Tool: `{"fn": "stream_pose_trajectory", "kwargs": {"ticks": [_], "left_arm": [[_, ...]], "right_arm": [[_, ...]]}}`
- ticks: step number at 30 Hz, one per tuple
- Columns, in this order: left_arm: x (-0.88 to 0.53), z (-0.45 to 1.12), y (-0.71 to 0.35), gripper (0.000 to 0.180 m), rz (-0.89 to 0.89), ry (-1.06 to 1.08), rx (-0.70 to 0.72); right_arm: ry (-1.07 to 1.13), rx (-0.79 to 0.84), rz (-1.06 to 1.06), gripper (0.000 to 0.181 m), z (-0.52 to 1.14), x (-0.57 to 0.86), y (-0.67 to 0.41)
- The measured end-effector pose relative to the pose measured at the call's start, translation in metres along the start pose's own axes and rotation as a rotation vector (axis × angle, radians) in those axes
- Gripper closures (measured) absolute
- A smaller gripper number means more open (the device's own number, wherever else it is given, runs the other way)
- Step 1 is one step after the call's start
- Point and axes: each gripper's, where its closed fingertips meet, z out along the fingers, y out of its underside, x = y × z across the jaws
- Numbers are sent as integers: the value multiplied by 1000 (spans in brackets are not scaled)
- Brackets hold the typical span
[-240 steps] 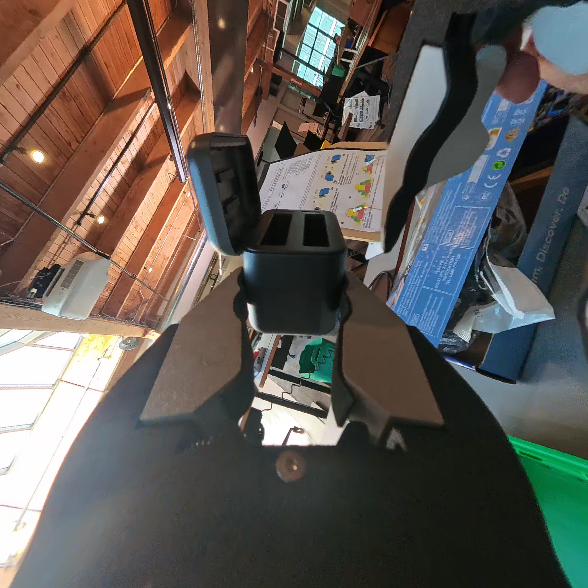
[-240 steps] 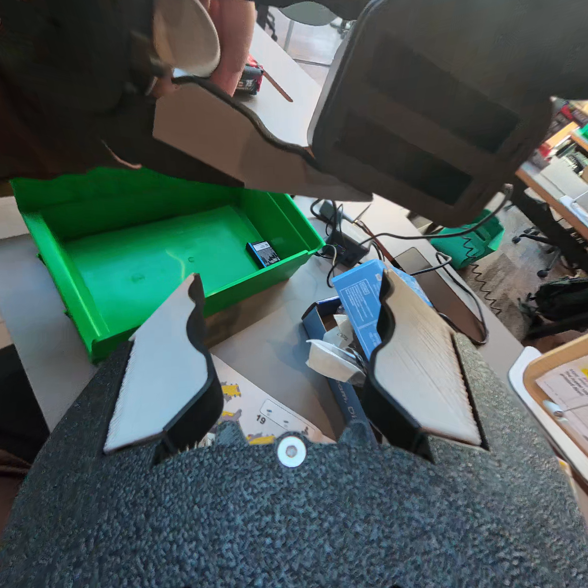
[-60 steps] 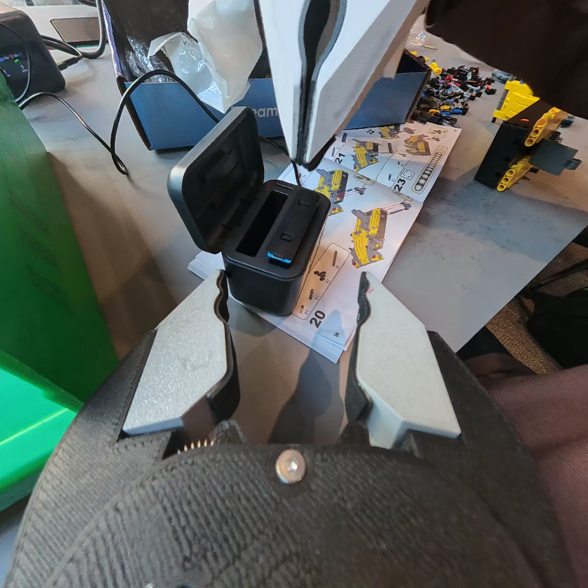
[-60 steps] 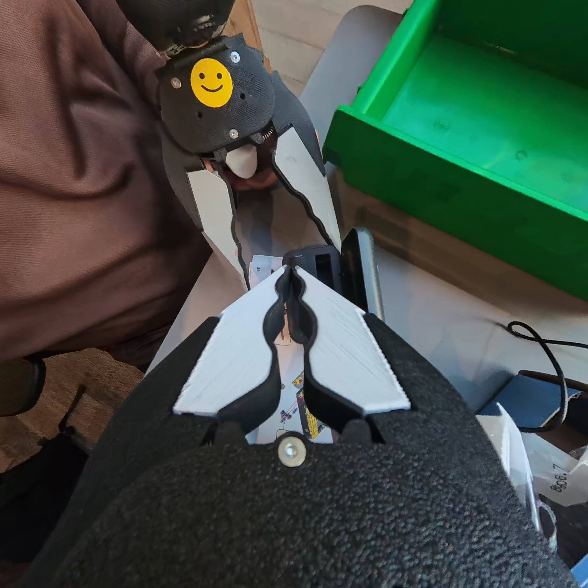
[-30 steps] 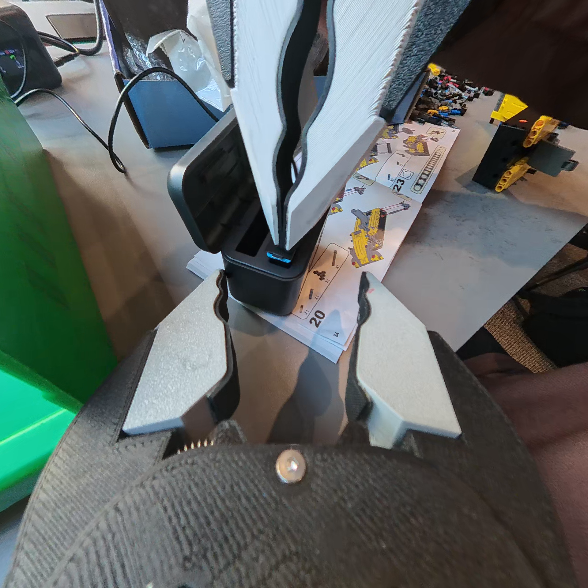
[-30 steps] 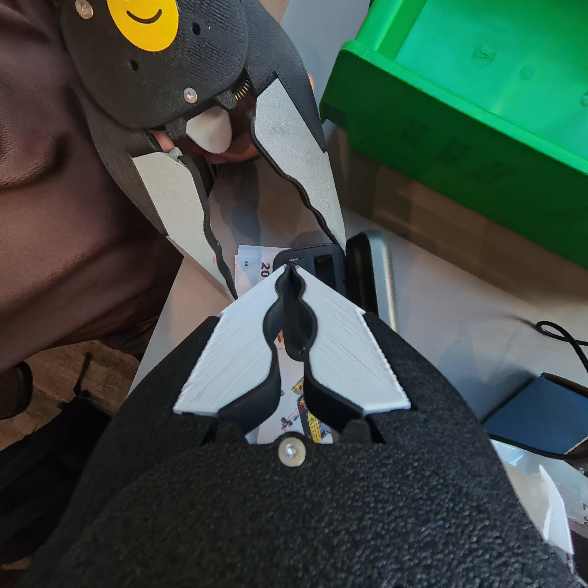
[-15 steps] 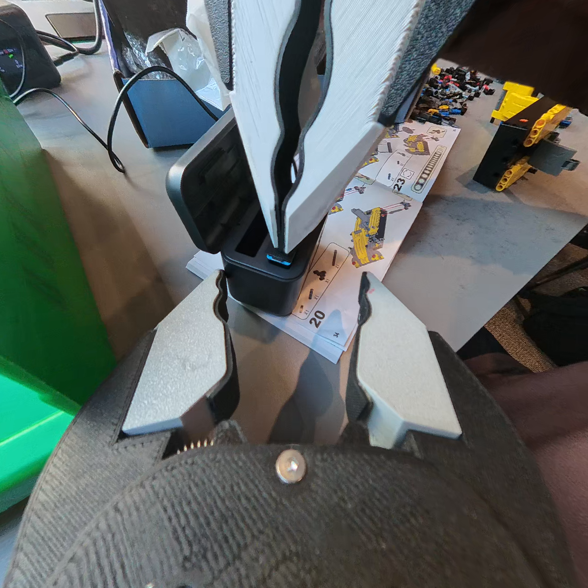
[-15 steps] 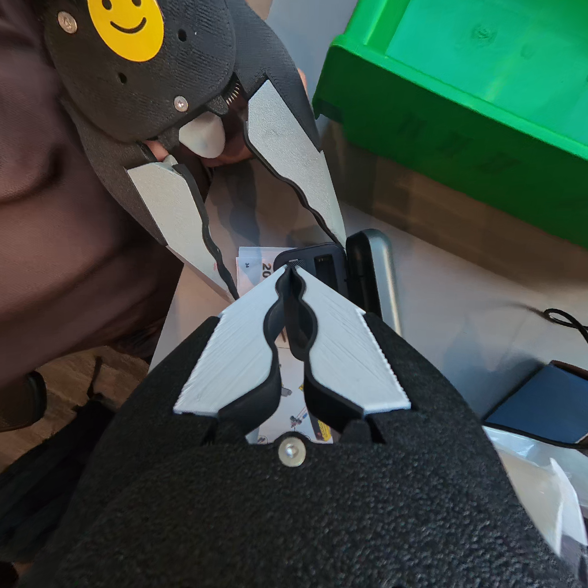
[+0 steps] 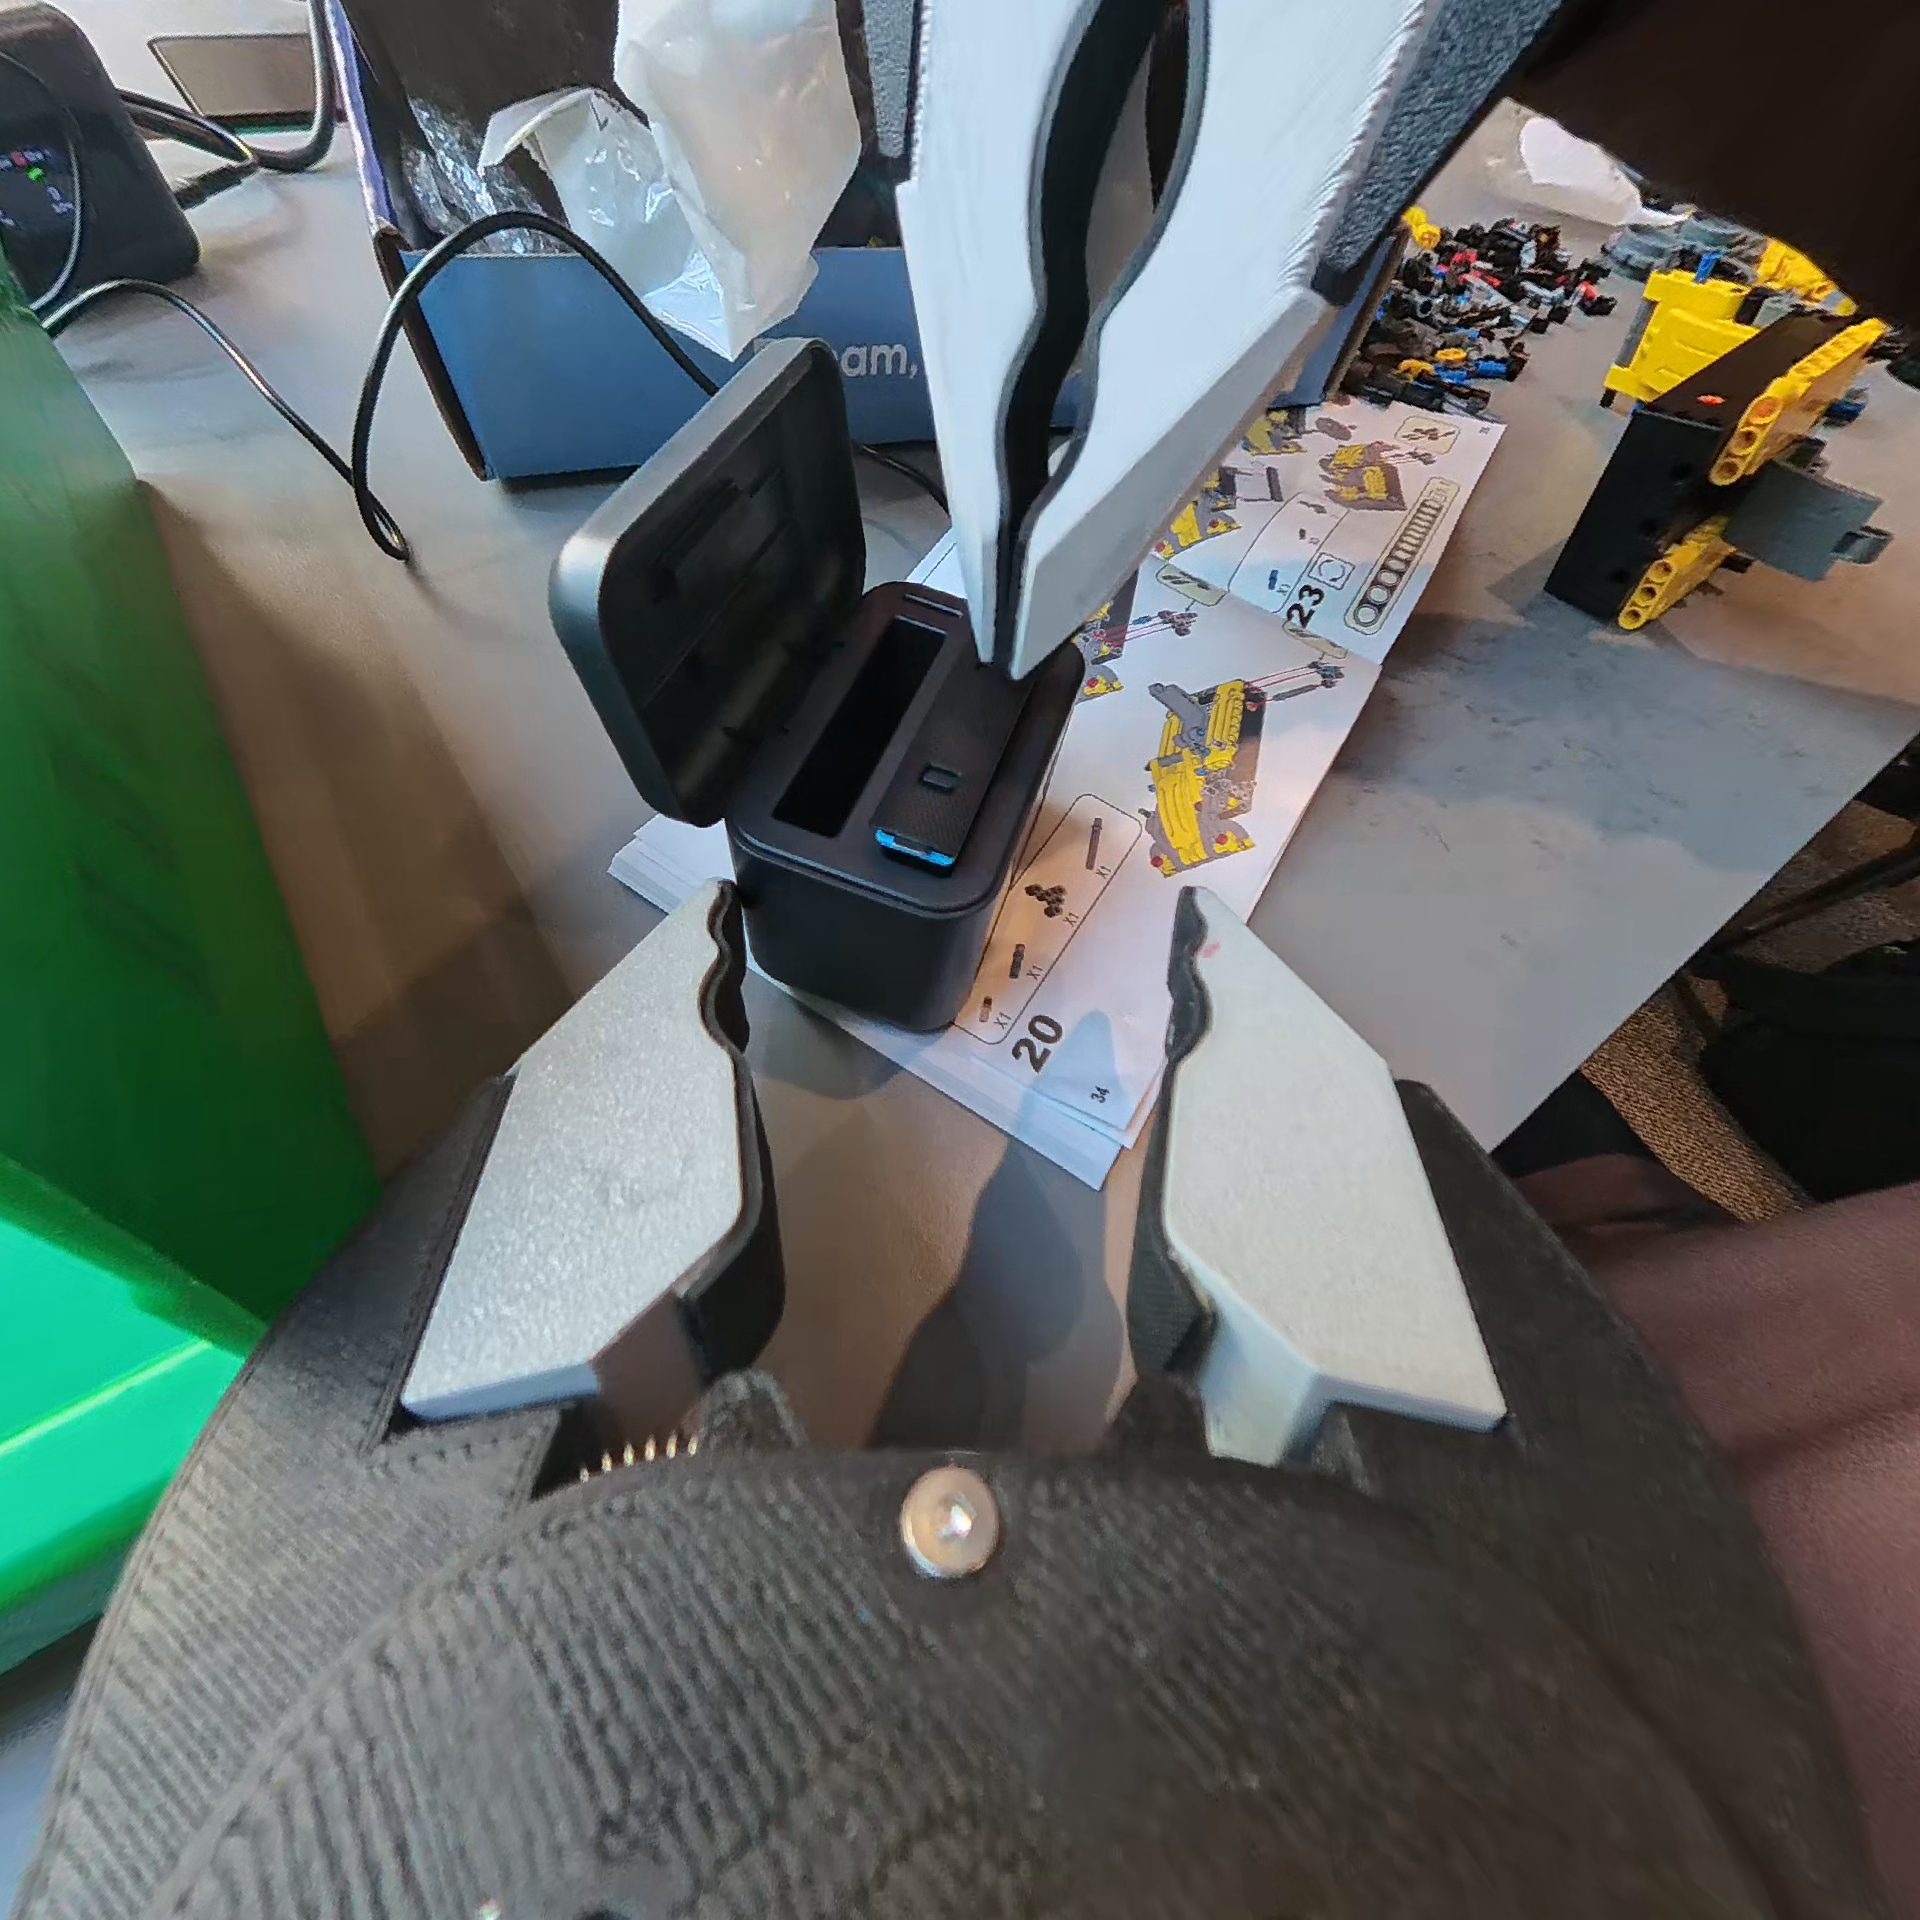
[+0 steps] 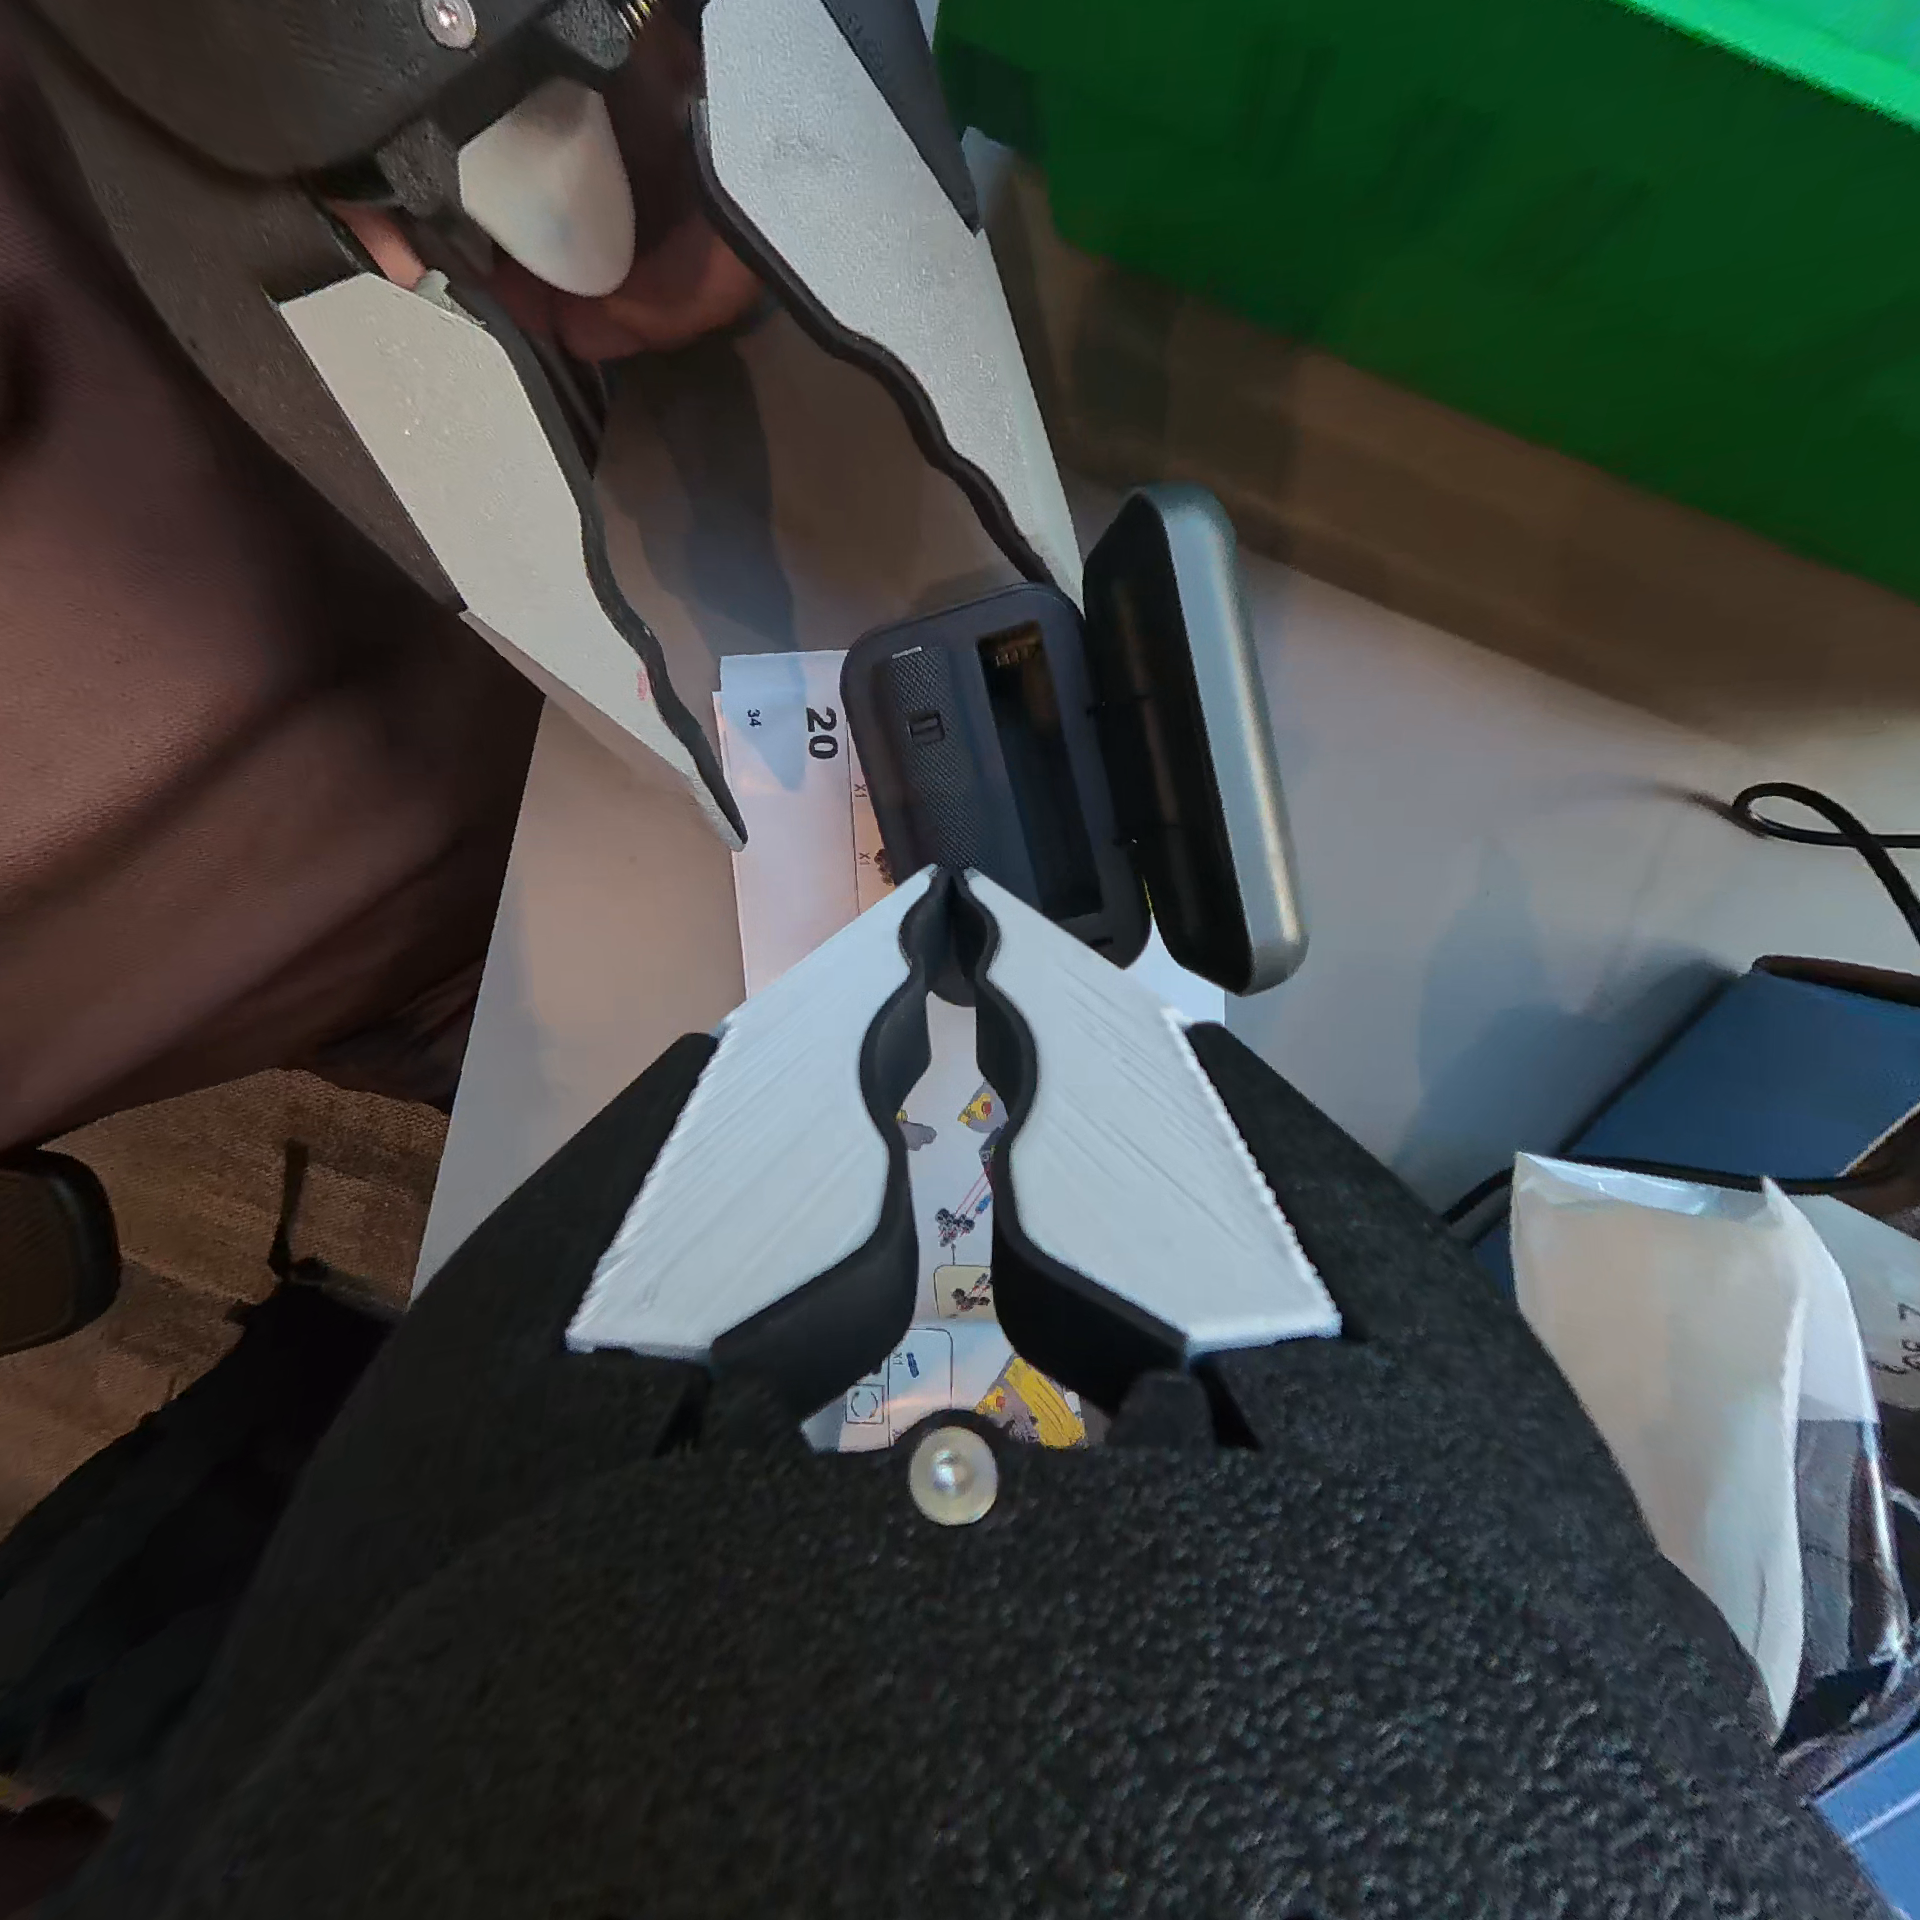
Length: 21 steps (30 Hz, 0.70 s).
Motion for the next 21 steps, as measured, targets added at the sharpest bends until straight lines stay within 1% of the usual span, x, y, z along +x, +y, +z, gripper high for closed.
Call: {"fn": "stream_pose_trajectory", "kwargs": {"ticks": [7,11,14,15,17,19,21], "left_arm": [[0,0,0,98,2,-2,-5],[0,0,1,98,9,-7,-8],[1,-1,1,98,6,-10,-9],[2,-3,2,96,7,-6,-14],[7,-11,6,101,16,7,-24],[15,-22,8,101,17,38,-37],[23,-41,3,100,34,75,-38]], "right_arm": [[-18,-12,0,181,0,0,1],[-23,29,41,181,0,0,1],[-42,115,73,181,-1,-4,-1],[-64,166,75,181,-5,-11,-6],[-90,303,85,165,-19,-20,-22],[-77,408,97,161,-34,-22,-30],[-37,459,118,153,-43,-20,-30]]}}
